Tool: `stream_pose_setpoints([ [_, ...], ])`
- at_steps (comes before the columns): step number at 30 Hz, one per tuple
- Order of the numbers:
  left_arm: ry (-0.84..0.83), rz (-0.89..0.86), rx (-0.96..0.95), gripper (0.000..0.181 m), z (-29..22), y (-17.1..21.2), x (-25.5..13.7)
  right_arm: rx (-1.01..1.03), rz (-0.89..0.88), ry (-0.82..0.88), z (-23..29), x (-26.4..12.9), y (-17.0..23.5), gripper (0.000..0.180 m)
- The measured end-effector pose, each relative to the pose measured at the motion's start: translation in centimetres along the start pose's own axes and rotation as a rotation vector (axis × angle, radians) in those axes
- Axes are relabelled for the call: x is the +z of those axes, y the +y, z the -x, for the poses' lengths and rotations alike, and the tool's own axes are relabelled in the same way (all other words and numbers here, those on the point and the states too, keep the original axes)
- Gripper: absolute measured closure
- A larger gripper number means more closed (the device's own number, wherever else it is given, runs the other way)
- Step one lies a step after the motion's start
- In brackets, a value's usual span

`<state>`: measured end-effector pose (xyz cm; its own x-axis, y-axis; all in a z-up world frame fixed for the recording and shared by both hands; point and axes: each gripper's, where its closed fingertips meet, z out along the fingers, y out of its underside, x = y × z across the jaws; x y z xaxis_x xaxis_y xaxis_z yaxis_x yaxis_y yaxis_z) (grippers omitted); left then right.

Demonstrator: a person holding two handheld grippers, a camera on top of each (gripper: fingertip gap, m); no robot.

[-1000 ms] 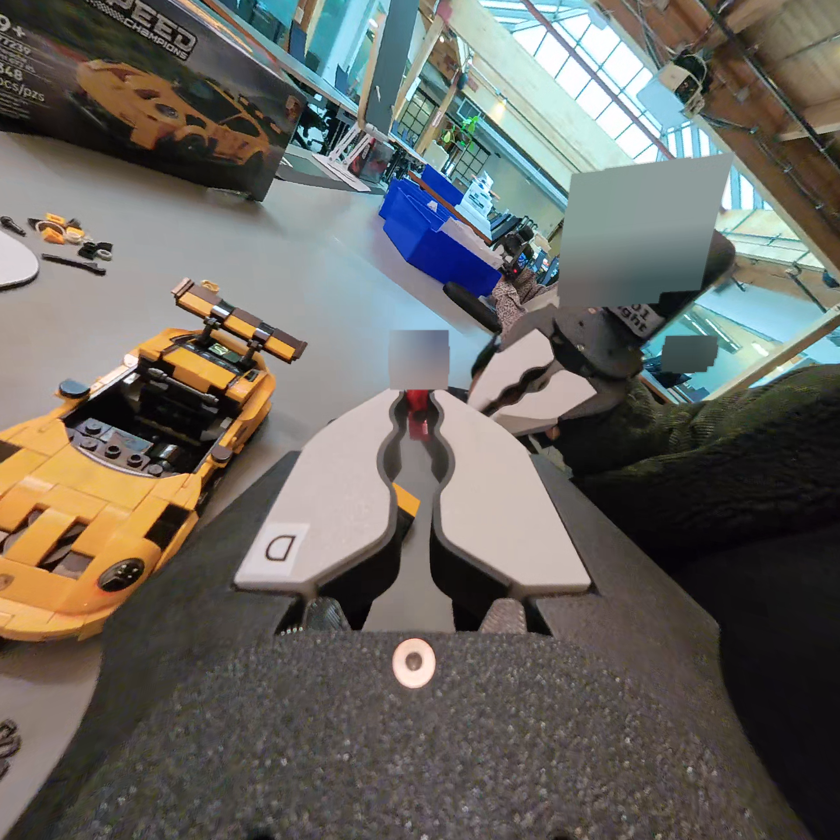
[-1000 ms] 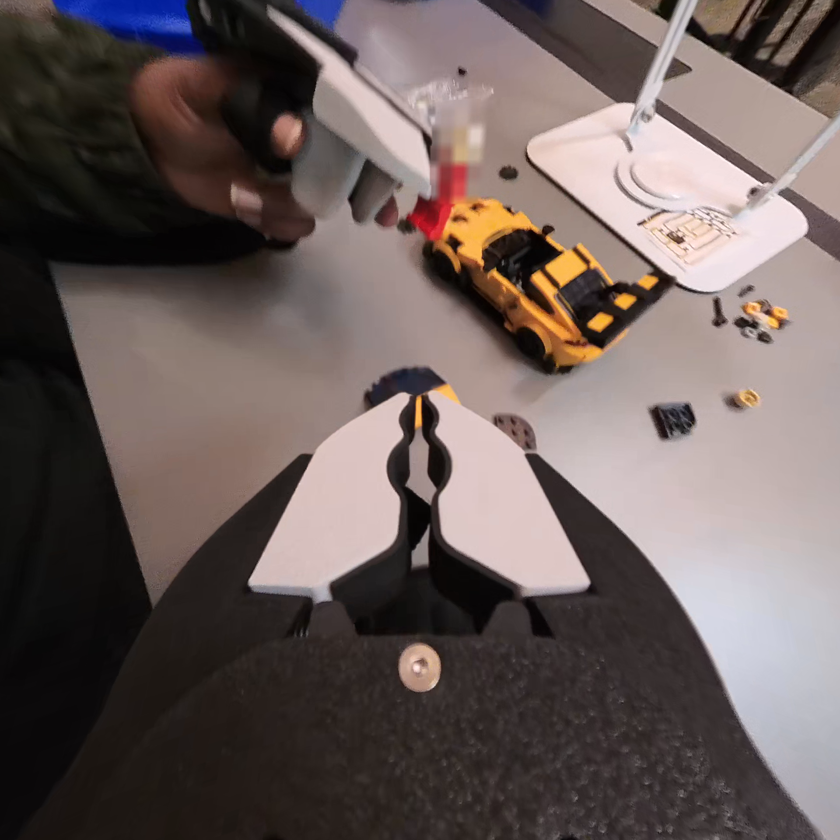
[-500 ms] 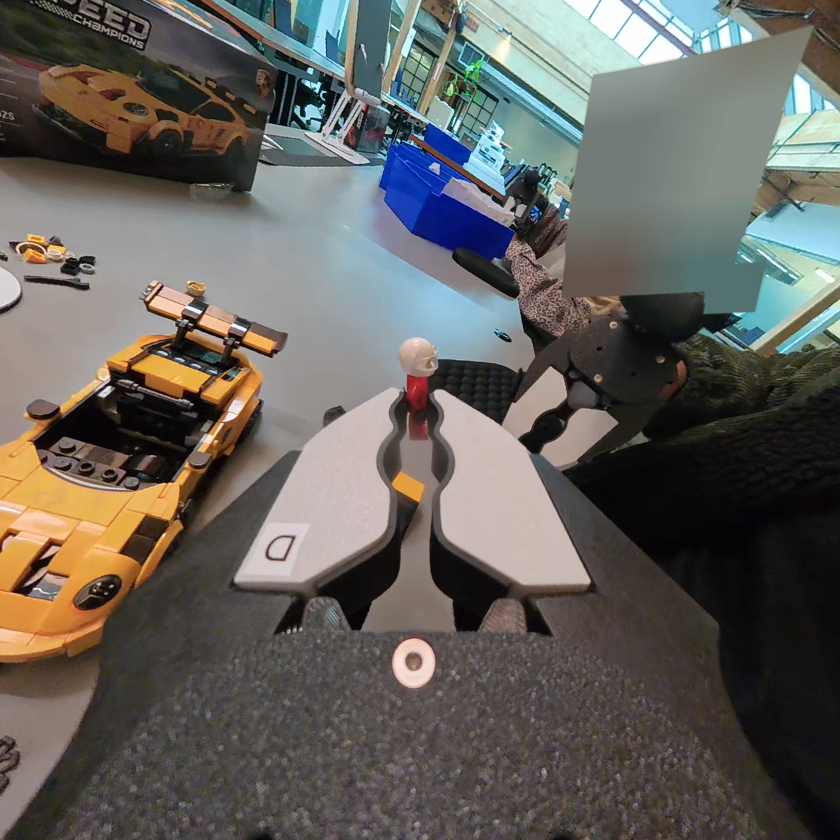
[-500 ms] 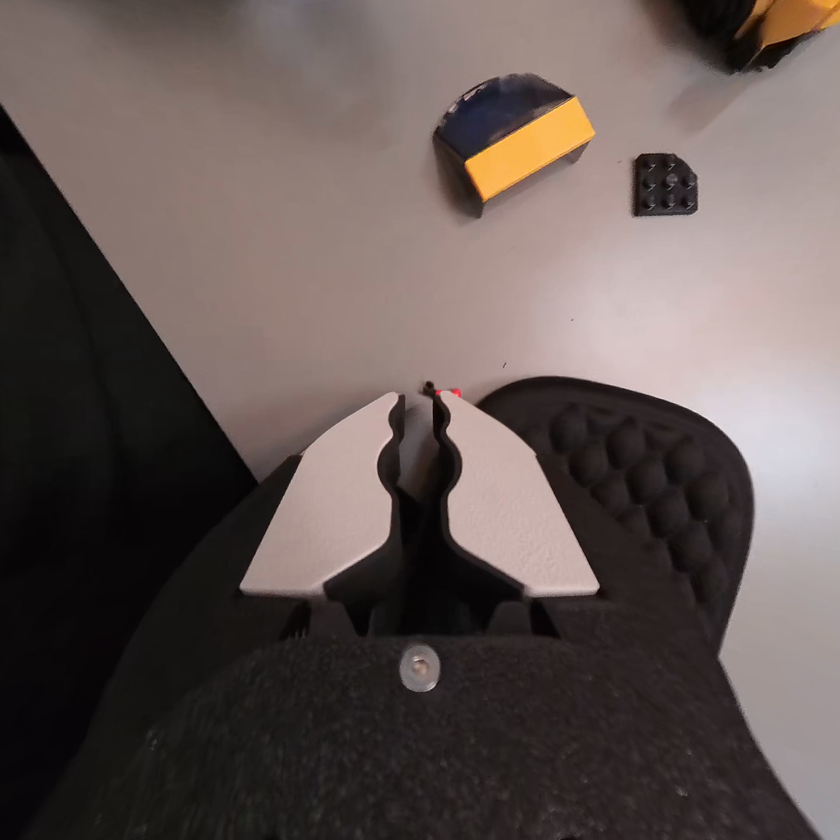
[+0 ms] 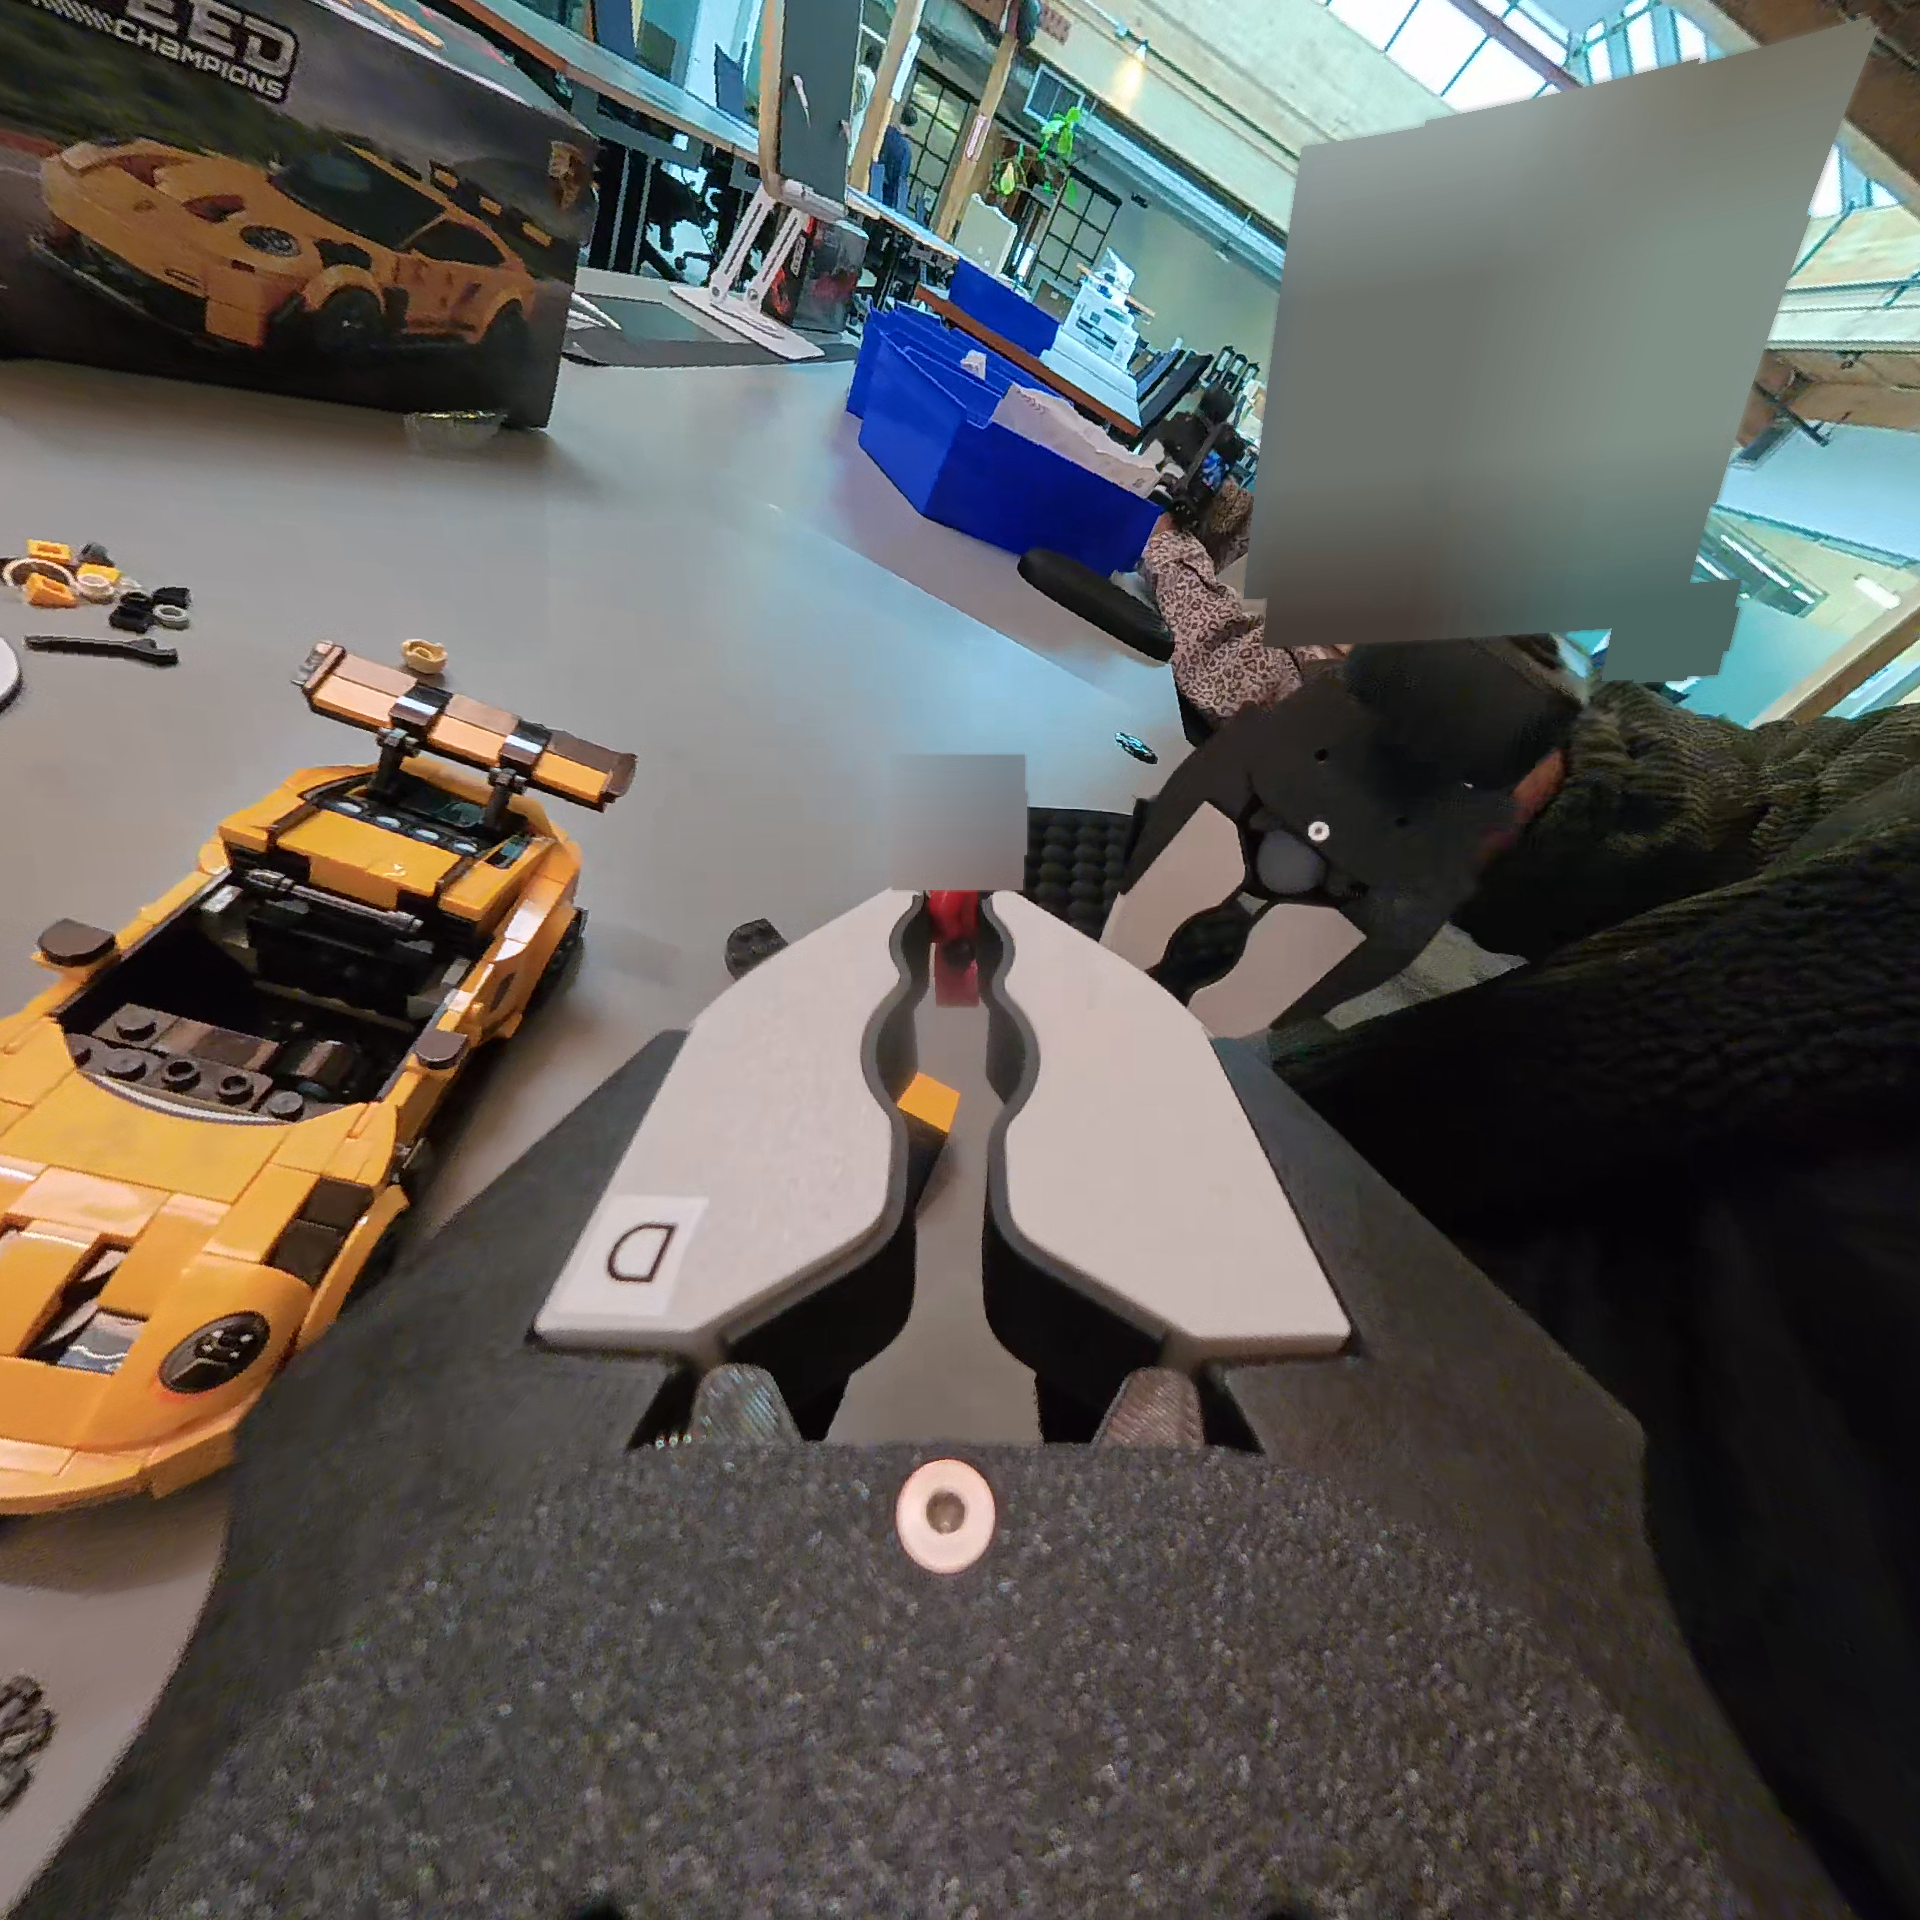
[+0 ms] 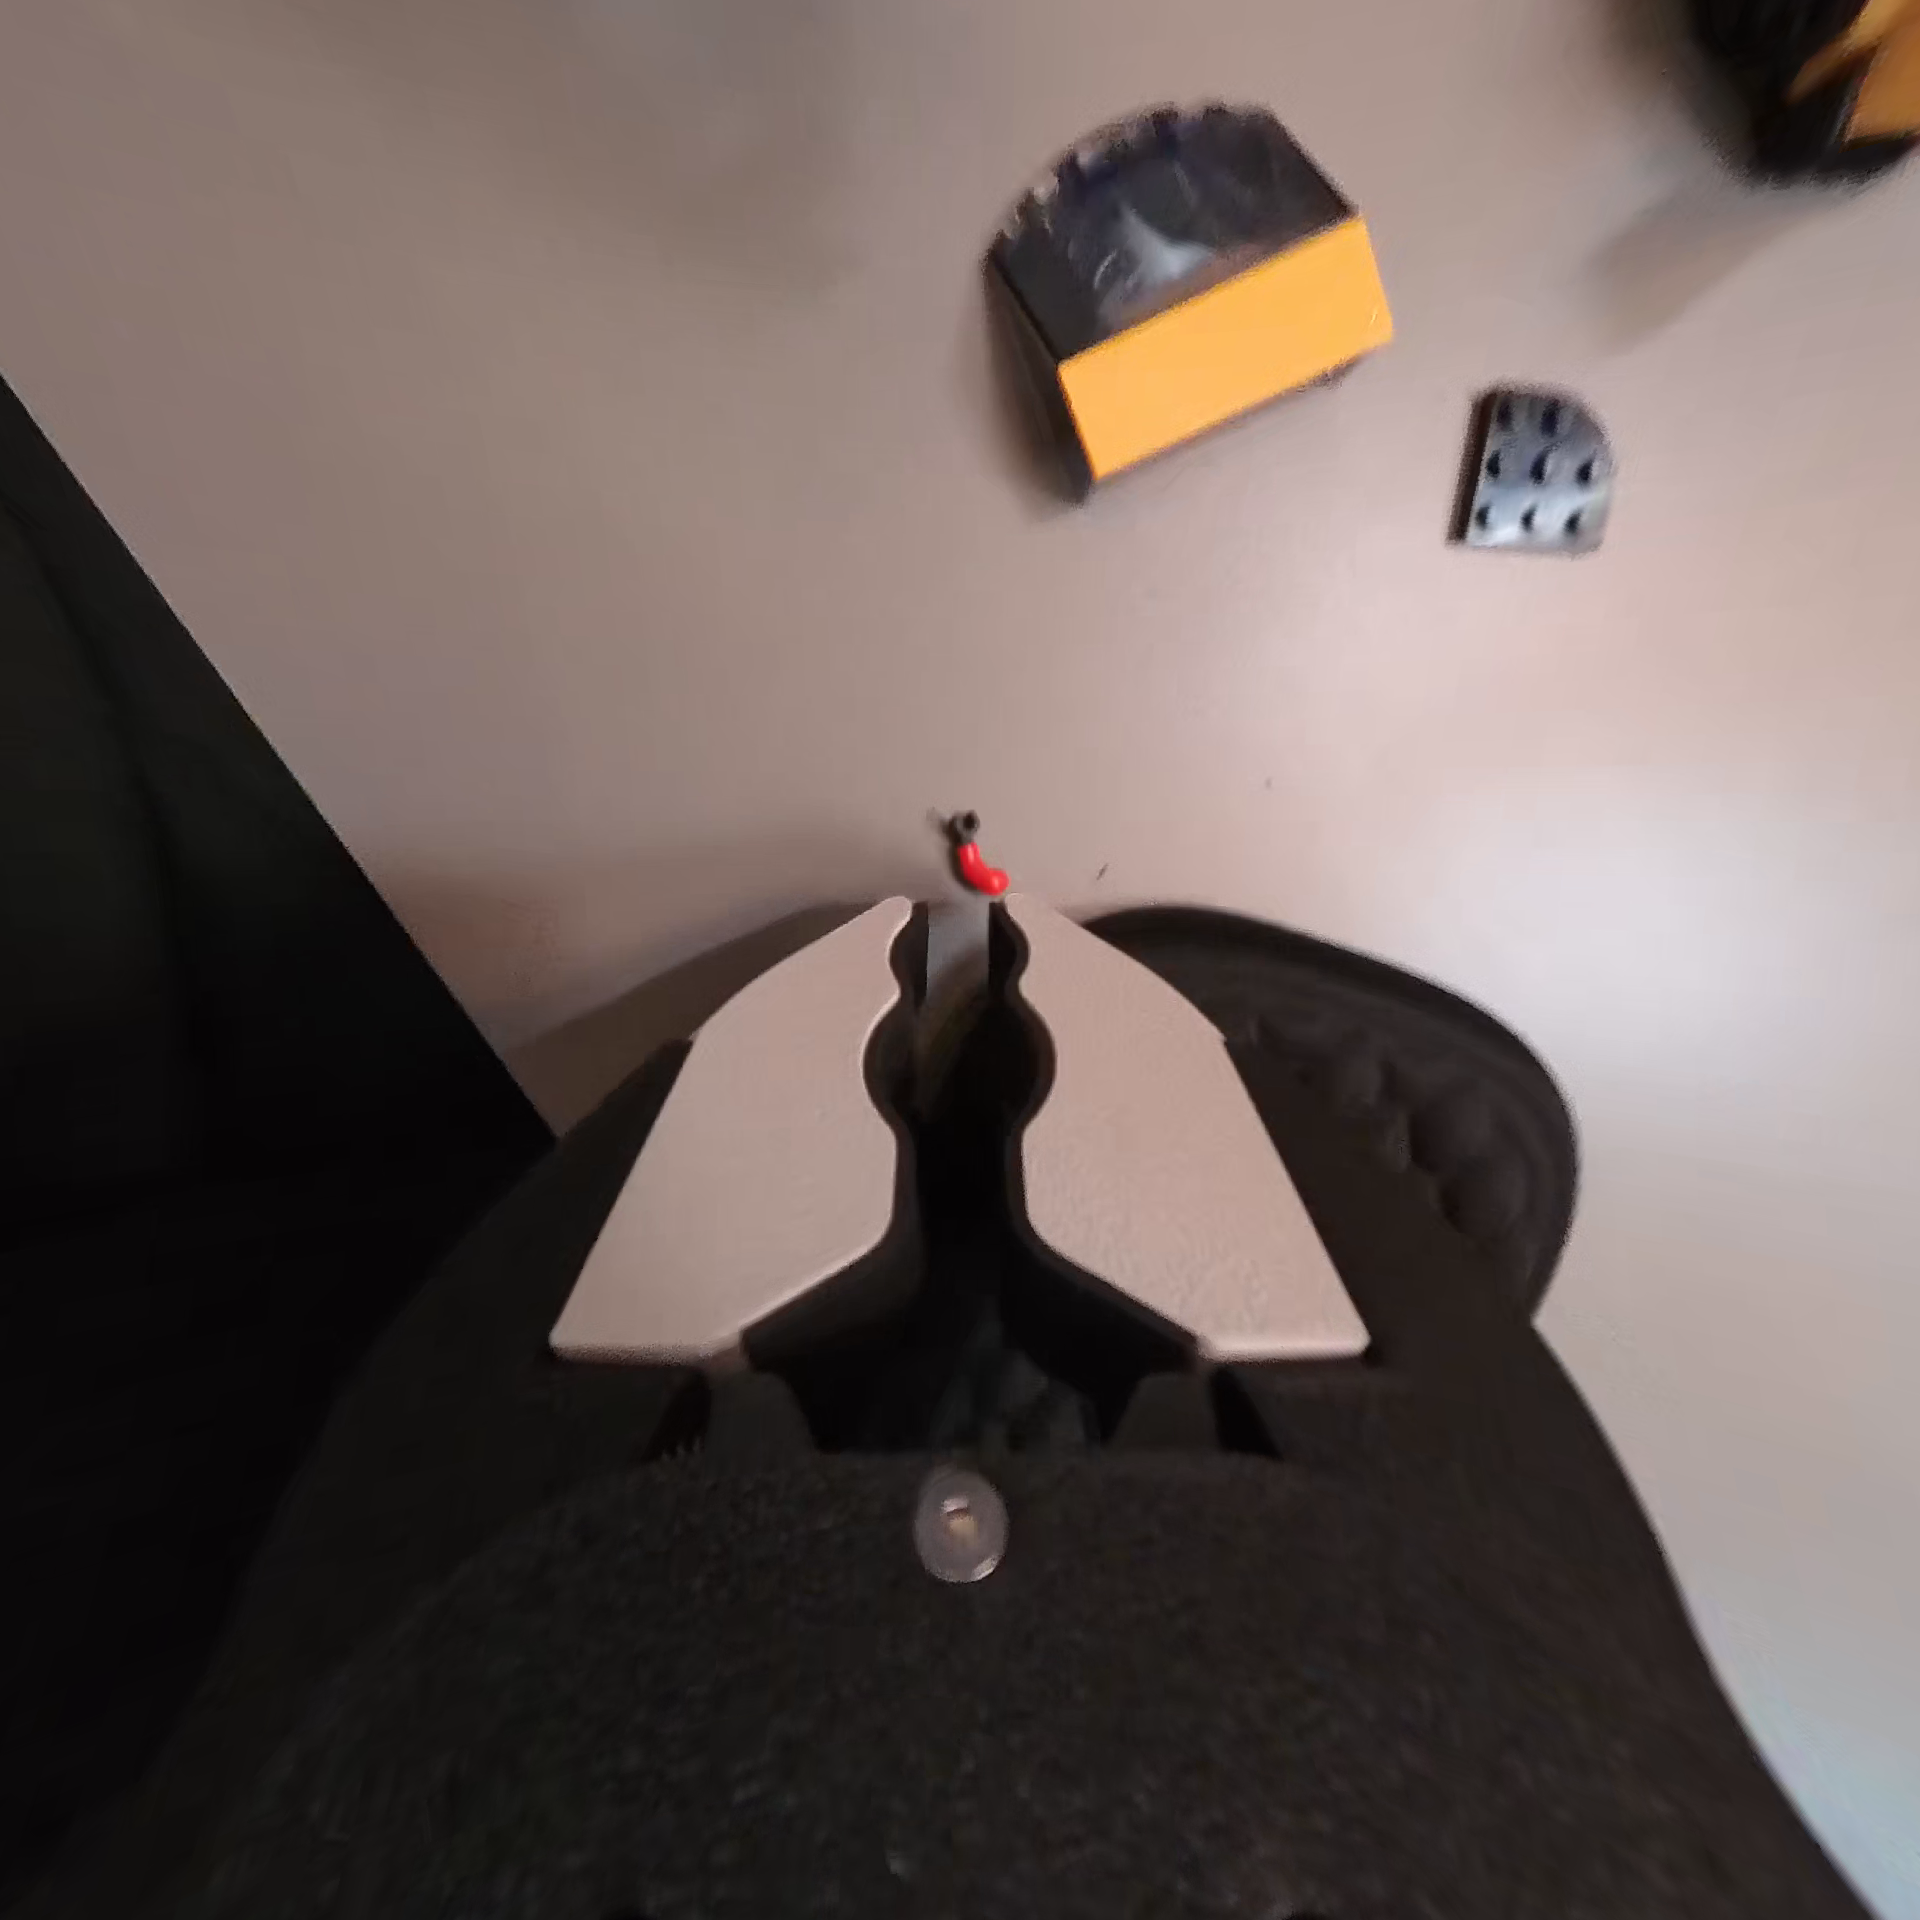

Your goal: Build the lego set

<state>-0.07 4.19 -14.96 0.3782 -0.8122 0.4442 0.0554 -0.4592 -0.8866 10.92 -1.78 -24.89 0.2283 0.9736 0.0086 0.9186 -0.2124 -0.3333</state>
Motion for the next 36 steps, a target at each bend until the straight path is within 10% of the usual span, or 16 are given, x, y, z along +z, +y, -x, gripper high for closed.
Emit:
stream_pose_setpoints([
  [36, 0.058, -0.002, -0.004, 0.173, -1.0, 0.1, -0.1, 0.117, -0.017, -0.117, -0.9, 1.5, -2.2, 0.176],
])
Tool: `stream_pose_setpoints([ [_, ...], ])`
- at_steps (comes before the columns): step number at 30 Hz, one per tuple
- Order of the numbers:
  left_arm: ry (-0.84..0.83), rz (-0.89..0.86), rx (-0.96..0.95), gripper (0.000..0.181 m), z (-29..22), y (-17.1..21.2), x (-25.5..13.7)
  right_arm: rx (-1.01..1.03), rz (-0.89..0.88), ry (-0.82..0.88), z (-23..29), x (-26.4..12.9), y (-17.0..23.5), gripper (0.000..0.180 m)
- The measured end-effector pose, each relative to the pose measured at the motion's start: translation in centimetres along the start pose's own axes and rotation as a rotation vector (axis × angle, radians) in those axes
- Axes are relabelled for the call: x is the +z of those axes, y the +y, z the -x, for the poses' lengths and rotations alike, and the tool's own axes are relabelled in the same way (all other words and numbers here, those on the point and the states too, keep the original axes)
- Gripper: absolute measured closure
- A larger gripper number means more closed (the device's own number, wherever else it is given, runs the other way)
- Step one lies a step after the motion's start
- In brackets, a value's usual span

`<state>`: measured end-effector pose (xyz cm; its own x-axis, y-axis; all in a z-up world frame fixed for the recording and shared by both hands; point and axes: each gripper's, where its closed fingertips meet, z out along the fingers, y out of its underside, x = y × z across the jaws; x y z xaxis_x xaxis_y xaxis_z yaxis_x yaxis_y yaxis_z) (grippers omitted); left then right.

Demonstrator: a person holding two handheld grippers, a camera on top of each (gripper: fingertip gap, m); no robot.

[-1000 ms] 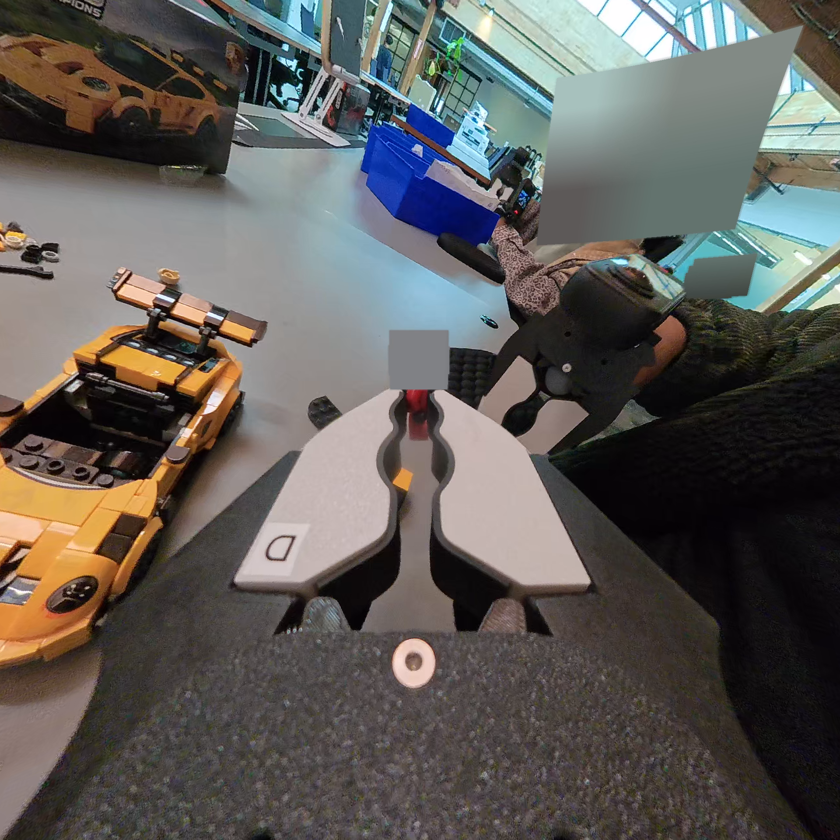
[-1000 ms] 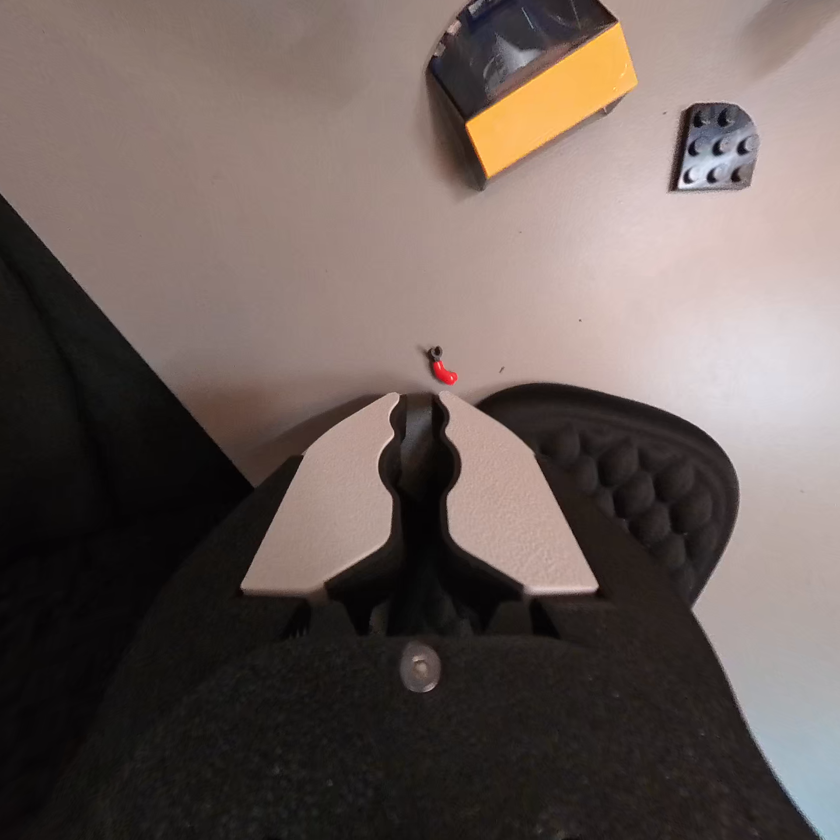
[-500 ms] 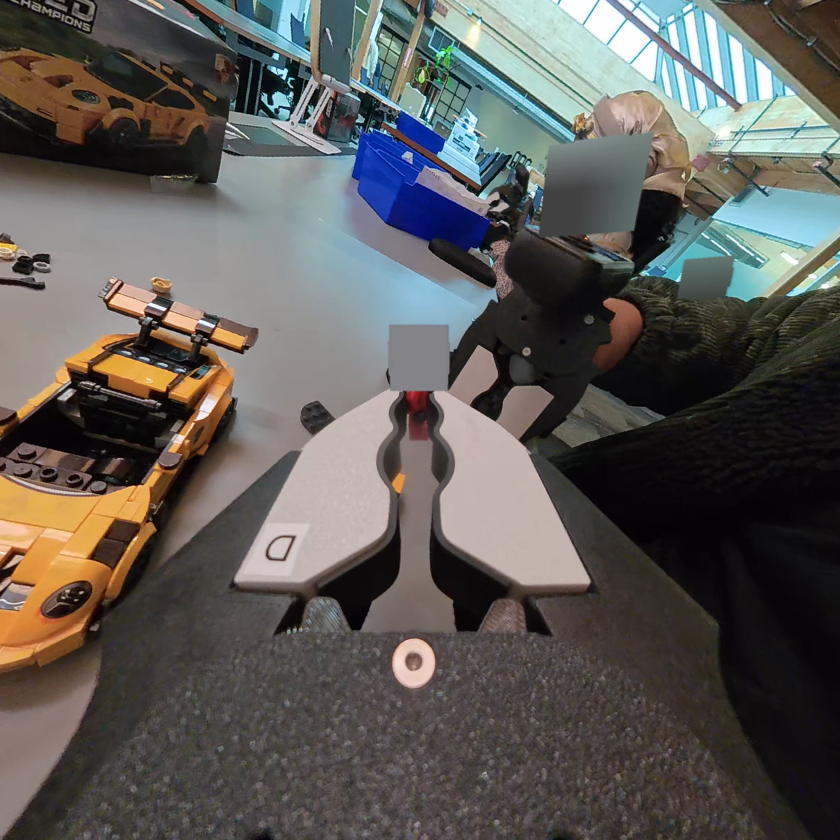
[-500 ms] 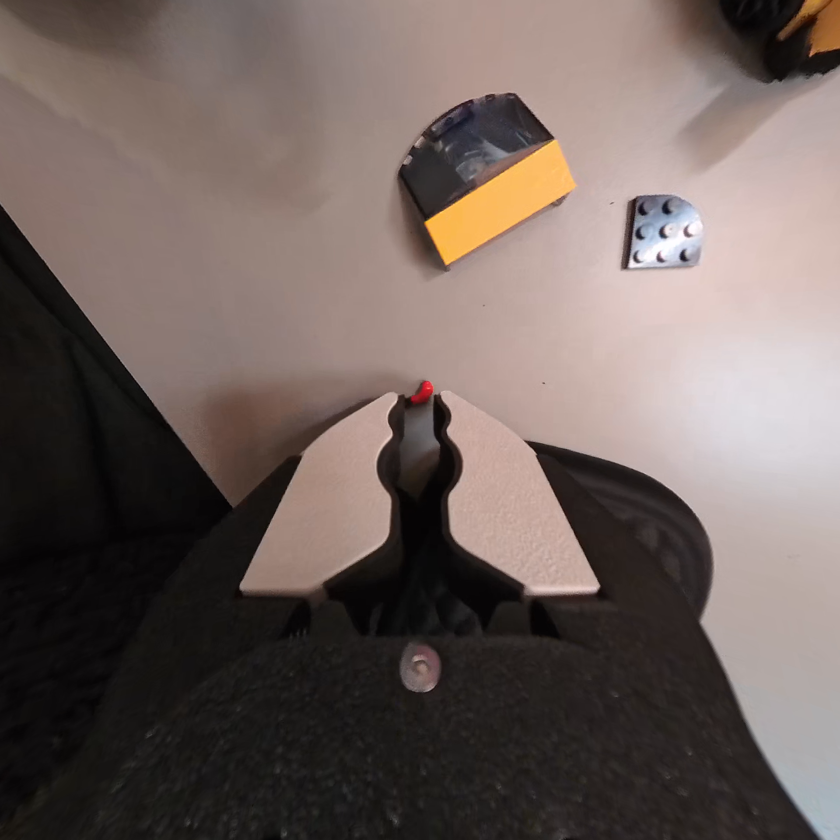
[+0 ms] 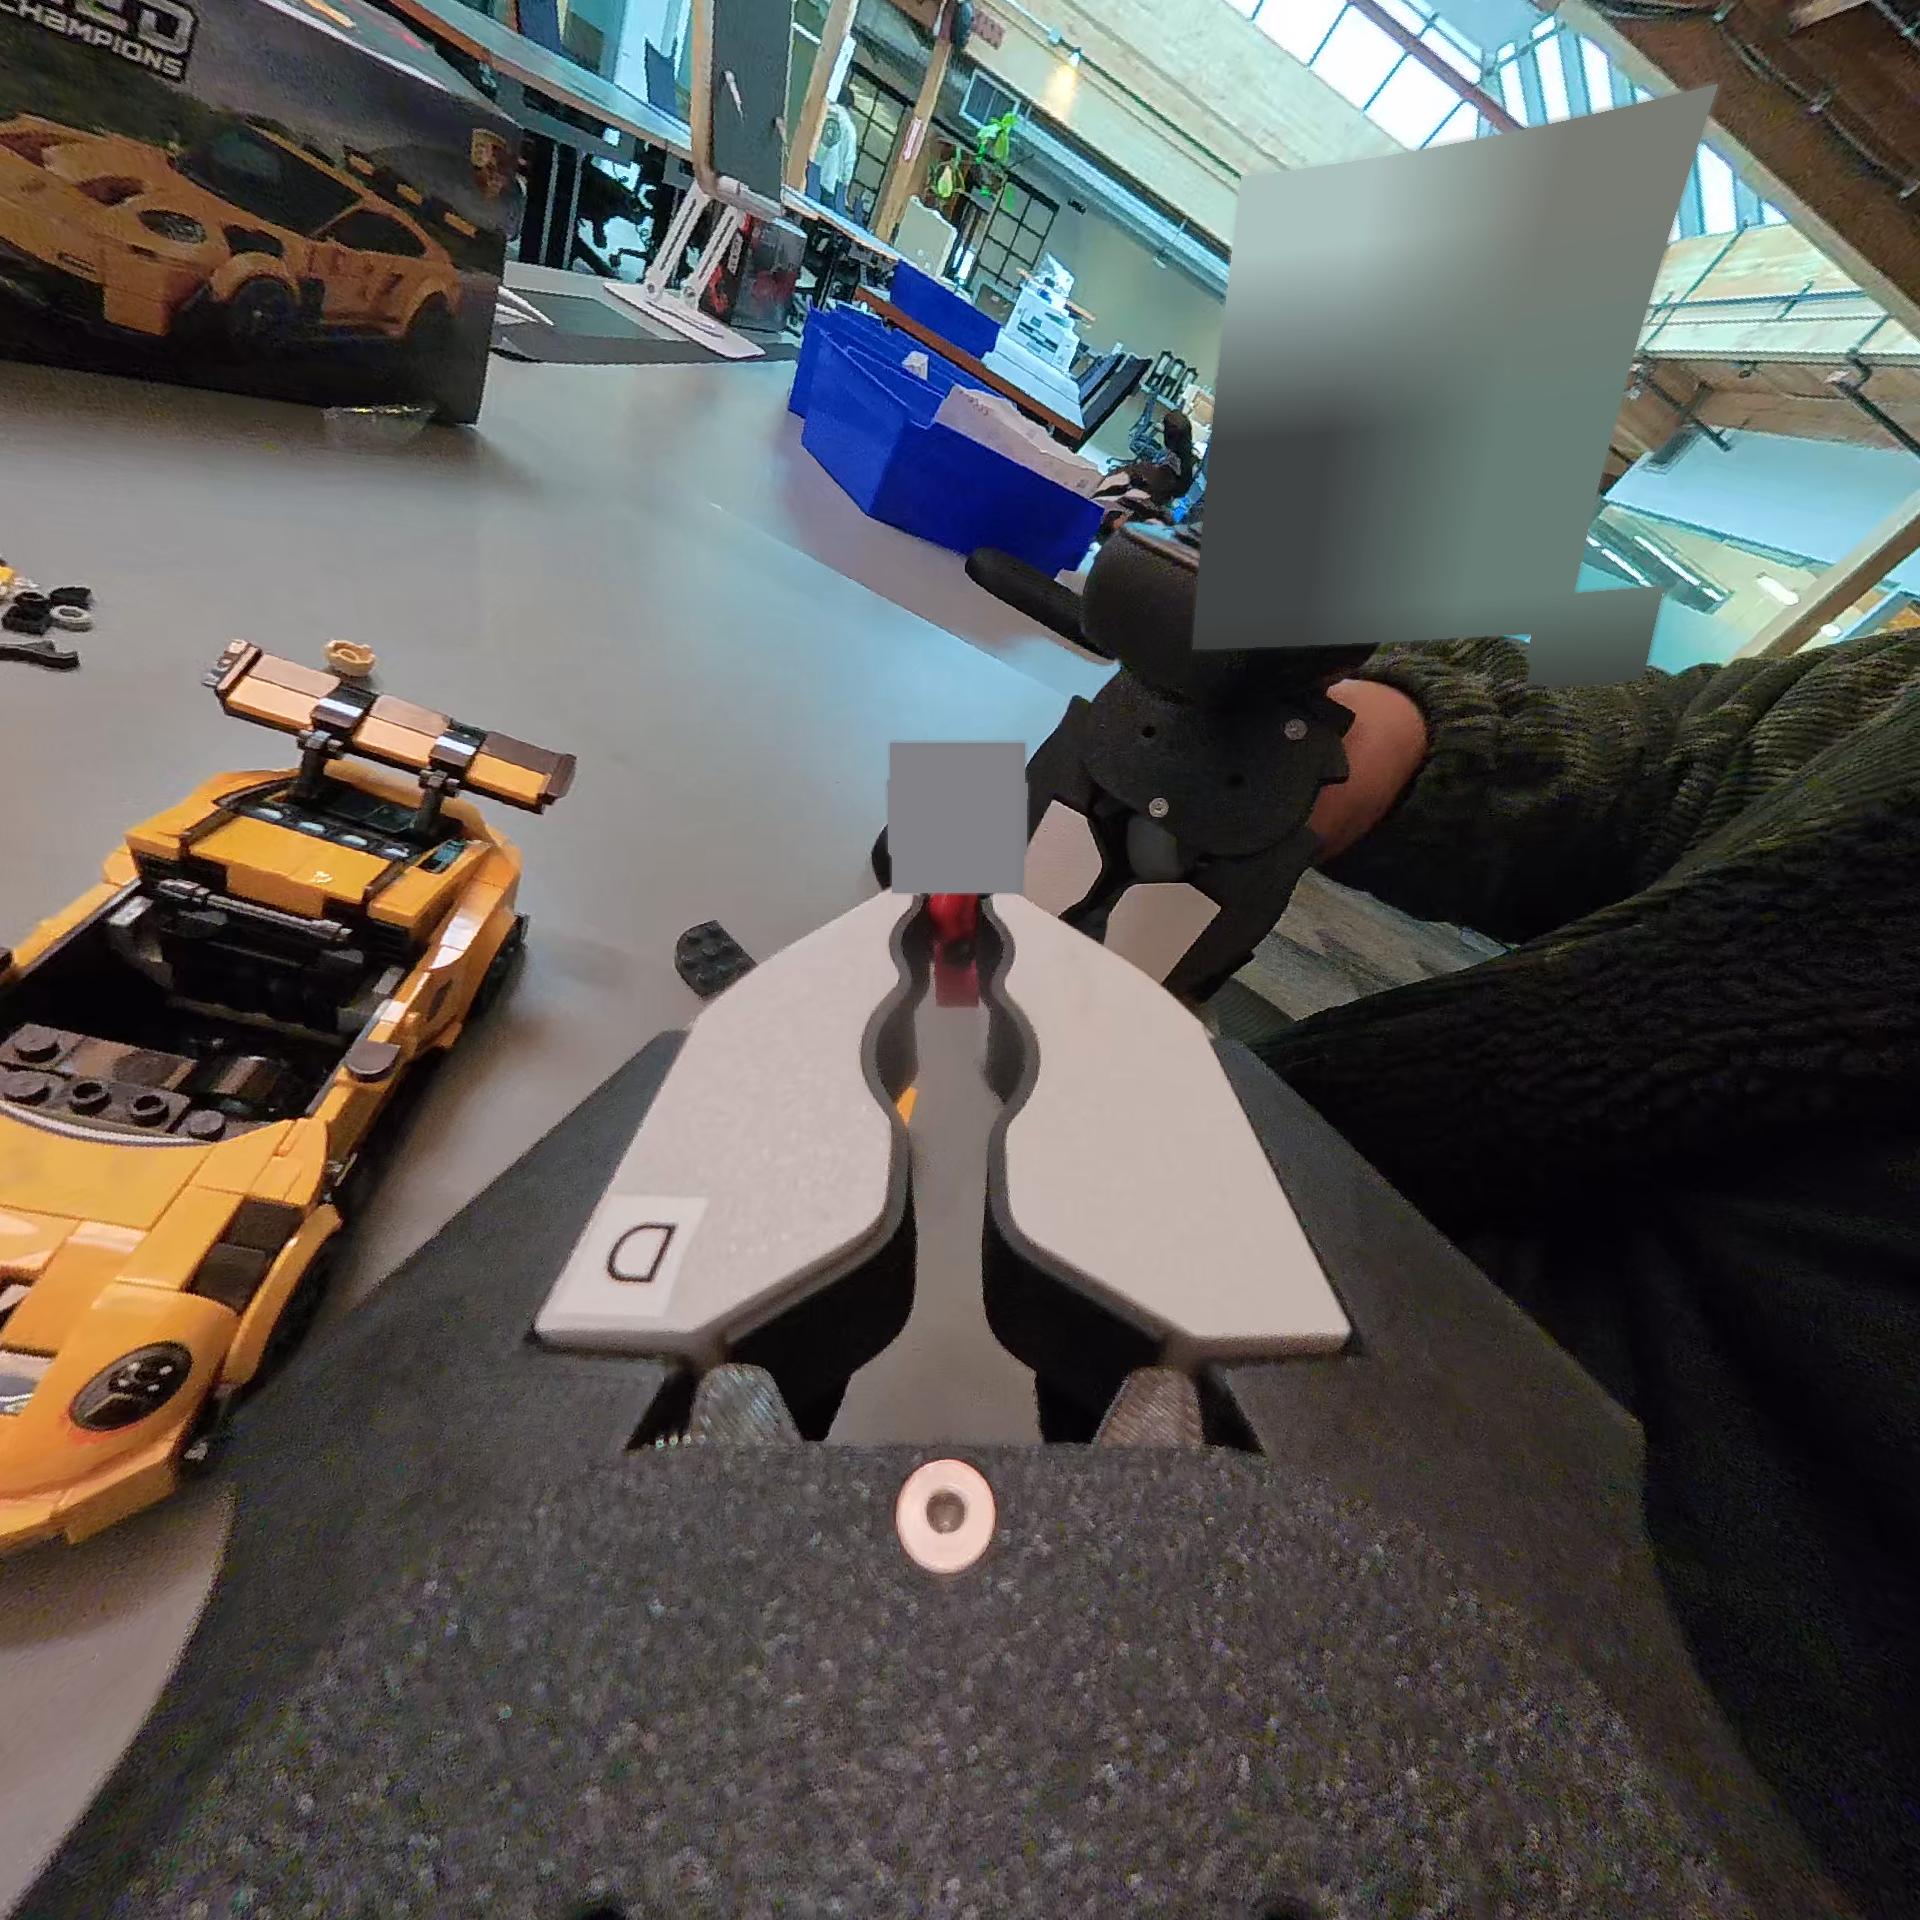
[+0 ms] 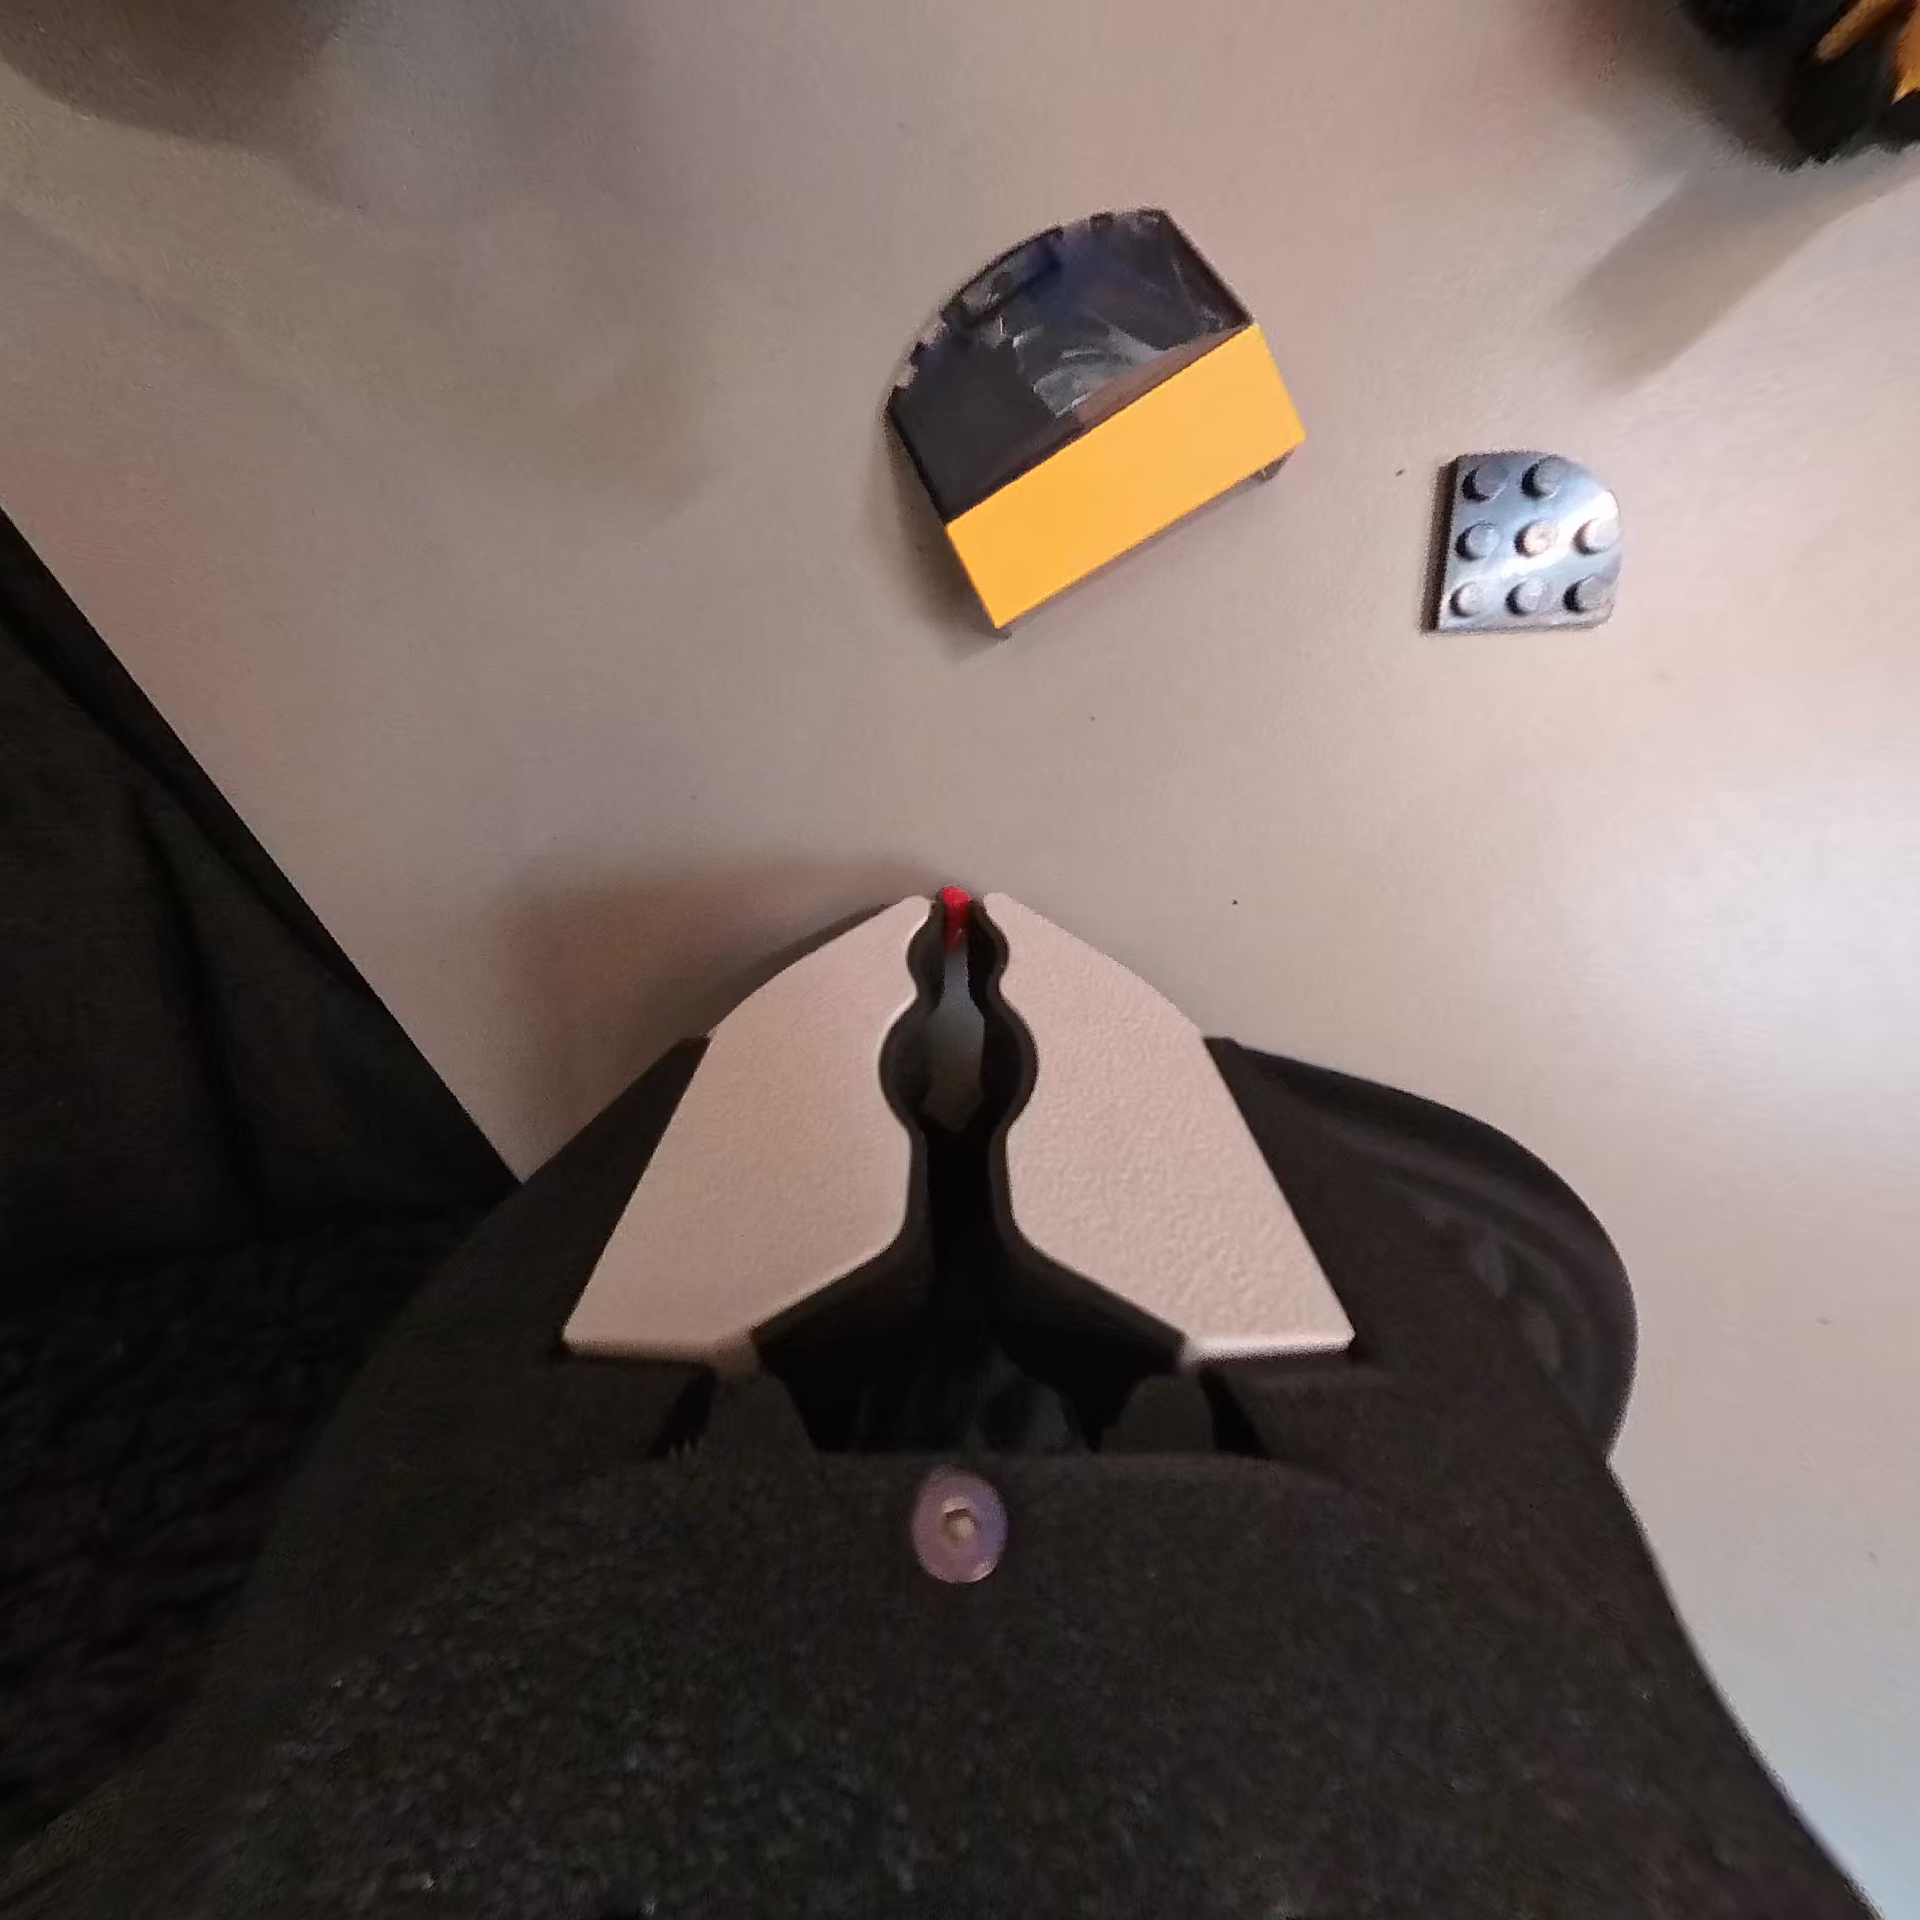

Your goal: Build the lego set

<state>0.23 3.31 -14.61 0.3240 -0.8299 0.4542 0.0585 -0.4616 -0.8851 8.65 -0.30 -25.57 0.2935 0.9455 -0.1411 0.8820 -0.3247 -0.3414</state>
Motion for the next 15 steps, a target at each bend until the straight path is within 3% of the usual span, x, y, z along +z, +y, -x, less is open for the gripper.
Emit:
stream_pose_setpoints([
  [4, 0.049, -0.027, -0.005, 0.173, -0.7, -0.4, -0.1, 0.022, -0.257, -0.067, 0.3, -2.0, -3.1, 0.178],
  [9, 0.092, -0.056, 0.011, 0.173, -1.4, -0.8, -0.2, 0.025, -0.679, -0.168, 1.0, -7.6, -8.7, 0.178],
  [15, 0.115, -0.078, 0.045, 0.173, -2.2, -1.0, 0.0, 0.000, -0.810, -0.116, 0.9, -9.4, -11.3, 0.178],
])
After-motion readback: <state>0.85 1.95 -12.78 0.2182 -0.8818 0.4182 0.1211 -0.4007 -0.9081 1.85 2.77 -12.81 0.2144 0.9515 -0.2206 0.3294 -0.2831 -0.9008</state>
